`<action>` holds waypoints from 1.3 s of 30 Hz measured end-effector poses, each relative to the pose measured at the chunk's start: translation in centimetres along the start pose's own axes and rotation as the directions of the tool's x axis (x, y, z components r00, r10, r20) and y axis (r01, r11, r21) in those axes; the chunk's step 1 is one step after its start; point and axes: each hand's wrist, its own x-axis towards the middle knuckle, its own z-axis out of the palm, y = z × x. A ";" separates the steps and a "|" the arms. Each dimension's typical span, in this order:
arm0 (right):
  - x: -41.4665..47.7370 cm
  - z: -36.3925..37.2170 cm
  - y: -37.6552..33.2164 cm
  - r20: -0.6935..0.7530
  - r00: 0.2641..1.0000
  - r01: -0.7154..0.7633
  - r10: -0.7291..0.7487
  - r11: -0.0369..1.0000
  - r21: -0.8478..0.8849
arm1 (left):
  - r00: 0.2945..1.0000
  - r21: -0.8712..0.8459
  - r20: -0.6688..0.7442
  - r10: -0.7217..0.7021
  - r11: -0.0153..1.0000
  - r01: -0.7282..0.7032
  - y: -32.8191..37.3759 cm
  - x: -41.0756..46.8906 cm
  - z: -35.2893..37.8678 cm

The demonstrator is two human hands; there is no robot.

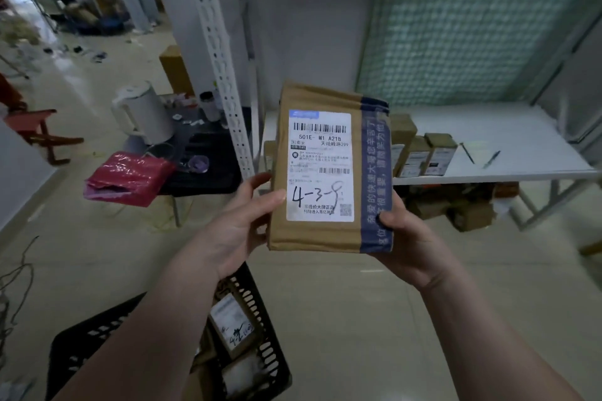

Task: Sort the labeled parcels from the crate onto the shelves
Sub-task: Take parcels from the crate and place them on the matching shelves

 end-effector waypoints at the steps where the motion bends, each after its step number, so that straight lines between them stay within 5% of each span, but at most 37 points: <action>1: -0.5 -1.3 -0.7 -0.008 1.000 -0.001 0.001 1.000 -0.002 | 1.000 0.014 0.009 0.003 1.000 -0.003 -0.2 0.9 1.4; 17: -9.4 -28.5 -14.7 -0.302 0.953 -0.032 0.024 0.999 -0.022 | 0.895 0.329 0.391 -0.214 0.941 0.081 -7.8 15.9 28.1; 27: -5.0 -41.5 -18.7 -0.286 0.958 -0.017 -0.033 0.985 -0.172 | 0.916 0.246 0.372 -0.151 0.967 0.060 -5.8 29.5 38.2; 39: 5.0 -57.0 -27.0 -0.350 0.935 -0.123 0.051 0.975 -0.187 | 0.901 0.331 0.344 -0.266 0.932 0.149 -5.8 50.2 46.2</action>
